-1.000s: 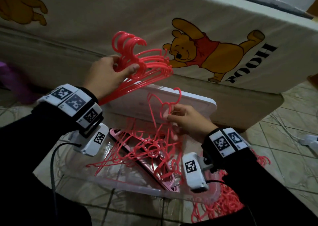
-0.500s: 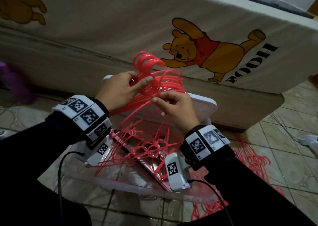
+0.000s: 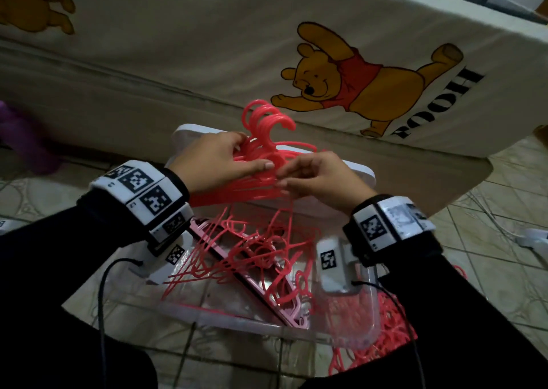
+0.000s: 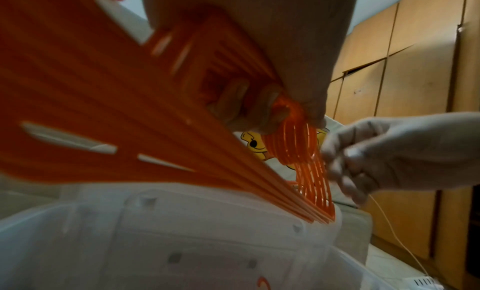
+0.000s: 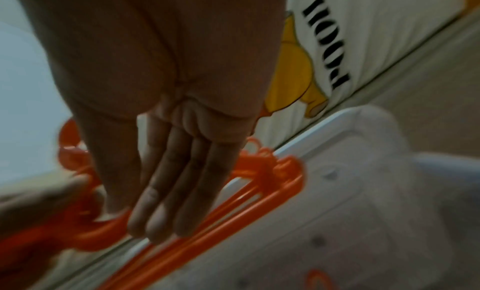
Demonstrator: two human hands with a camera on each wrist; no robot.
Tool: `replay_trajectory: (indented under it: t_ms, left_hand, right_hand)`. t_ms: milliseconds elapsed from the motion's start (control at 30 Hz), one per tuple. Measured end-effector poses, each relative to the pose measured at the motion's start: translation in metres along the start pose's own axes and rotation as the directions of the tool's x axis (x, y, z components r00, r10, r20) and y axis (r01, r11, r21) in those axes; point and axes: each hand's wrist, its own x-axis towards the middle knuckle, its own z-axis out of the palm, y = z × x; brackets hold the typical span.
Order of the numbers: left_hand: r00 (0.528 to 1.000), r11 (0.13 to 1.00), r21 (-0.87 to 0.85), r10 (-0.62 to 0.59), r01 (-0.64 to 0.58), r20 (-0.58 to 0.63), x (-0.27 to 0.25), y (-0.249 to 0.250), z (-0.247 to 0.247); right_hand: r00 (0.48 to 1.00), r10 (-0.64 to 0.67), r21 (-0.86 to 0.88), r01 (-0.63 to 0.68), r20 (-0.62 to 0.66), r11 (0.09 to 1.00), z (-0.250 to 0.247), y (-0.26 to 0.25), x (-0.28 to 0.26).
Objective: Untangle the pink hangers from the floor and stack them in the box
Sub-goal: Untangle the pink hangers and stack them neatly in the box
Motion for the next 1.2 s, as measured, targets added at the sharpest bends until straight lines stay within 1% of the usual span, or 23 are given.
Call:
replay_trajectory:
  t_ms: [33, 67, 100, 133, 167, 200, 300, 367, 400, 467, 500, 567, 633, 700, 767, 833, 900, 967, 1000, 1067, 1133, 1200]
  left_hand:
    - [1.0, 0.999, 0.049, 0.016, -0.015, -0.02, 0.0, -0.002, -0.001]
    - [0.999, 0.997, 0.078, 0.03, -0.027, -0.036, 0.0, -0.003, -0.003]
    - [0.998, 0.995, 0.089, 0.037, -0.033, -0.042, 0.001, -0.005, -0.003]
    - [0.998, 0.995, 0.092, 0.041, -0.037, -0.046, 0.001, -0.006, -0.004]
    - [0.998, 0.995, 0.094, 0.04, -0.035, -0.051, 0.002, -0.007, -0.004]
    - [0.998, 0.995, 0.095, 0.038, -0.032, -0.059, 0.003, -0.008, -0.005]
    - [0.997, 0.996, 0.086, 0.026, -0.02, -0.072, 0.003, -0.008, -0.005]
    - [0.998, 0.997, 0.071, 0.014, -0.009, -0.067, 0.003, -0.008, -0.005]
    - [0.998, 0.998, 0.066, 0.009, -0.005, -0.062, 0.003, -0.008, -0.005]
    - [0.999, 0.998, 0.059, 0.005, -0.002, -0.051, 0.003, -0.008, -0.006]
    - [0.999, 0.998, 0.06, 0.005, -0.002, -0.045, 0.003, -0.008, -0.007]
    - [0.999, 0.998, 0.065, 0.008, -0.006, -0.041, 0.003, -0.009, -0.007]
    - [0.999, 0.998, 0.064, 0.012, -0.009, -0.049, 0.003, -0.01, -0.007]
    - [0.999, 0.998, 0.067, 0.017, -0.013, -0.049, 0.003, -0.01, -0.007]
    - [0.999, 0.997, 0.072, 0.017, -0.014, -0.043, 0.004, -0.009, -0.007]
    - [0.999, 0.996, 0.085, 0.02, -0.016, -0.041, 0.003, -0.008, -0.007]
    - [0.999, 0.996, 0.089, 0.017, -0.014, -0.04, 0.003, -0.007, -0.008]
    - [0.999, 0.996, 0.088, 0.012, -0.008, -0.04, 0.002, -0.007, -0.008]
    - [0.999, 0.996, 0.089, 0.012, -0.008, -0.039, 0.002, -0.007, -0.009]
    - [0.999, 0.995, 0.099, 0.016, -0.013, -0.03, 0.002, -0.006, -0.008]
    - [1.0, 0.993, 0.115, 0.02, -0.017, -0.019, 0.001, -0.005, -0.007]
    - [1.0, 0.992, 0.122, 0.019, -0.017, -0.013, 0.001, -0.004, -0.007]
  right_hand:
    - [0.998, 0.054, -0.11, -0.052, 0.016, 0.993, -0.009, 0.008, 0.001]
    - [0.995, 0.099, -0.292, -0.089, 0.02, 0.952, -0.016, 0.019, 0.002]
    - [0.989, 0.146, -0.503, -0.115, 0.024, 0.857, -0.018, 0.032, 0.003]
    - [0.979, 0.202, -0.669, -0.13, 0.032, 0.732, -0.017, 0.046, 0.004]
    - [0.964, 0.261, -0.764, -0.137, 0.043, 0.631, -0.012, 0.06, 0.004]
    - [0.949, 0.308, -0.808, -0.13, 0.066, 0.575, -0.004, 0.072, 0.003]
    - [0.911, 0.376, -0.858, -0.053, 0.168, 0.511, 0.025, 0.102, 0.001]
    - [0.885, 0.416, -0.878, -0.018, 0.208, 0.477, 0.041, 0.115, -0.001]
    - [0.881, 0.416, -0.89, 0.013, 0.227, 0.456, 0.048, 0.12, -0.002]
    - [0.888, 0.385, -0.918, 0.092, 0.251, 0.387, 0.058, 0.126, -0.002]
    - [0.903, 0.346, -0.925, 0.122, 0.254, 0.359, 0.061, 0.127, 0.0]
    - [0.936, 0.243, -0.92, 0.156, 0.254, 0.36, 0.065, 0.125, 0.005]
    - [0.95, 0.166, -0.913, 0.189, 0.263, 0.362, 0.069, 0.123, 0.009]
    - [0.942, 0.15, -0.908, 0.234, 0.3, 0.349, 0.077, 0.122, 0.011]
    - [0.919, 0.191, -0.901, 0.267, 0.345, 0.341, 0.087, 0.123, 0.01]
    - [0.91, 0.21, -0.902, 0.278, 0.358, 0.331, 0.095, 0.124, 0.01]
    - [0.927, 0.168, -0.909, 0.273, 0.336, 0.314, 0.101, 0.123, 0.009]
    - [0.946, 0.124, -0.927, 0.257, 0.299, 0.273, 0.105, 0.123, 0.011]
    - [0.95, 0.129, -0.937, 0.244, 0.283, 0.251, 0.106, 0.124, 0.012]
    - [0.946, 0.195, -0.95, 0.215, 0.26, 0.226, 0.108, 0.128, 0.013]
    - [0.931, 0.261, -0.954, 0.201, 0.257, 0.222, 0.109, 0.132, 0.012]
    - [0.923, 0.277, -0.952, 0.21, 0.269, 0.223, 0.111, 0.134, 0.011]
